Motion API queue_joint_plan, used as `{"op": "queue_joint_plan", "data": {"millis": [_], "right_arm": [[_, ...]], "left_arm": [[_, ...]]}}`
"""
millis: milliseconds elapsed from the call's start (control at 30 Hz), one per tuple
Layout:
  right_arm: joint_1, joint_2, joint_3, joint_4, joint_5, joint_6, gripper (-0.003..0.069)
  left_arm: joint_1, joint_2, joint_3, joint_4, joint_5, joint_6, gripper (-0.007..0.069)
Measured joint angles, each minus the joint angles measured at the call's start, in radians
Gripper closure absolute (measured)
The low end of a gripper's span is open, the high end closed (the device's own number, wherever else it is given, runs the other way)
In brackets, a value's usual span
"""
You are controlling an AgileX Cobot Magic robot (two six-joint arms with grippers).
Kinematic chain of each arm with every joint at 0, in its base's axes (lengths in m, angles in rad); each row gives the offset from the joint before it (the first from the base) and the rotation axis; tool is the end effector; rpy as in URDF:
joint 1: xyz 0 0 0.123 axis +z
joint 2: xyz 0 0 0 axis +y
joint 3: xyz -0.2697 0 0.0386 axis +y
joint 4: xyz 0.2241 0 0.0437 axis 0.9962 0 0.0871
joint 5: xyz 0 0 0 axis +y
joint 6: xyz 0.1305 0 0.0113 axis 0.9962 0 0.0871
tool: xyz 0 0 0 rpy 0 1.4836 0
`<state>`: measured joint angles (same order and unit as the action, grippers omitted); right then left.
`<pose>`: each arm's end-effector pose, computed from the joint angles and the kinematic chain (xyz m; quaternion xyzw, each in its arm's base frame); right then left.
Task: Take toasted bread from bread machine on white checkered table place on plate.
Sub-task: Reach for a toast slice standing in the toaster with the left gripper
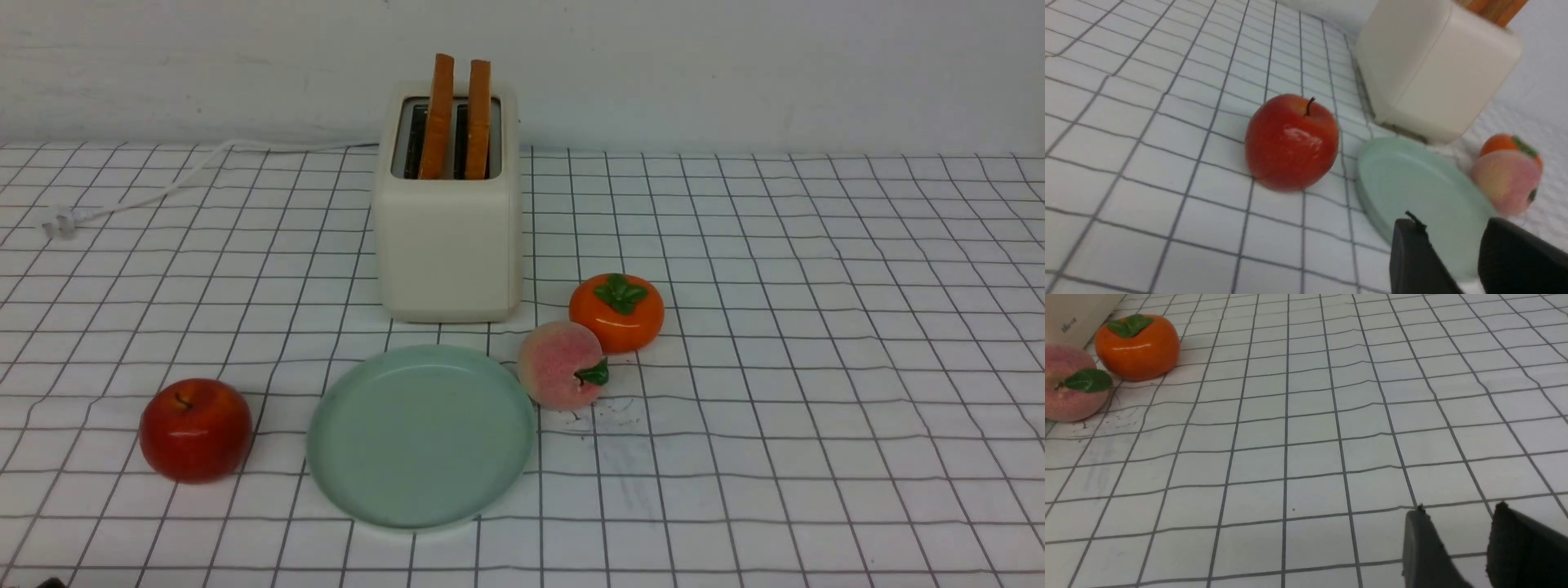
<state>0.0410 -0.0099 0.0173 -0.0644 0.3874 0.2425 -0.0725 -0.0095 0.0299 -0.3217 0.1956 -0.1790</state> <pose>0.0792 0.0001 0.1613 0.0643 0.8043 0.0562 0.5881 0.0839 -0.0142 0.1825 -0.1368 0.7352 -0.2078 0.6305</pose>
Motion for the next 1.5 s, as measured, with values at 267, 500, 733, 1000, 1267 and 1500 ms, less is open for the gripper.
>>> {"op": "queue_joint_plan", "data": {"millis": [267,500,733,1000,1267,1500], "right_arm": [[0.0,0.0,0.002,0.026,-0.025,0.034,0.0418],[0.0,0.0,0.01,0.205,-0.228,0.173,0.0418],[0.026,0.039,-0.11,0.251,-0.3,0.219,0.0447],[0.204,0.395,-0.595,0.121,0.126,-0.024,0.0628],[0.331,0.645,-0.862,0.121,0.308,-0.179,0.0659],[0.356,0.709,-0.92,0.13,0.307,-0.185,0.0659]], "left_arm": [[0.0,0.0,0.0,-0.319,-0.125,0.0,0.0387],[0.0,0.0,0.0,-0.512,-0.223,0.0,0.0387],[0.0,0.019,-0.146,-0.479,-0.085,0.152,0.0565],[0.0,0.383,-0.425,-0.465,-0.067,0.486,0.0638],[0.0,0.821,-0.72,-0.478,-0.019,0.681,0.0638],[-0.144,1.121,-0.927,-0.48,-0.014,0.821,0.0638]]}}
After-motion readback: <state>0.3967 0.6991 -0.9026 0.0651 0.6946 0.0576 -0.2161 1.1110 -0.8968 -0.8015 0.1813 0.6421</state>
